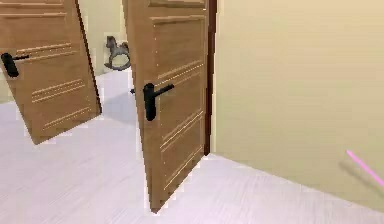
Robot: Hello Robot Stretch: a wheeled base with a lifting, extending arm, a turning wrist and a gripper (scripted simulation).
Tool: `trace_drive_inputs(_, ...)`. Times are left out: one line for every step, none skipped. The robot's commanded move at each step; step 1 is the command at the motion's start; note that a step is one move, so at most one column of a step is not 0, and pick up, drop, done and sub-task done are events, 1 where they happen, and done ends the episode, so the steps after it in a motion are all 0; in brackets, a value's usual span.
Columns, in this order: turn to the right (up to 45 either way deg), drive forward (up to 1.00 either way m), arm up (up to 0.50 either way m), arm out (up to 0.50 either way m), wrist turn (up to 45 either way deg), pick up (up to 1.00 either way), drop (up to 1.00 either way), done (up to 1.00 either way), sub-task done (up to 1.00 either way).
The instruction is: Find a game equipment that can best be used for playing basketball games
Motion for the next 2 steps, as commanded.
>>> trace_drive_inputs(-45.0, 0.0, 0.0, 0.0, 0.0, 0.0, 0.0, 0.0, 0.0)
trace_drive_inputs(-45.0, 0.0, 0.0, 0.0, 0.0, 0.0, 0.0, 0.0, 0.0)
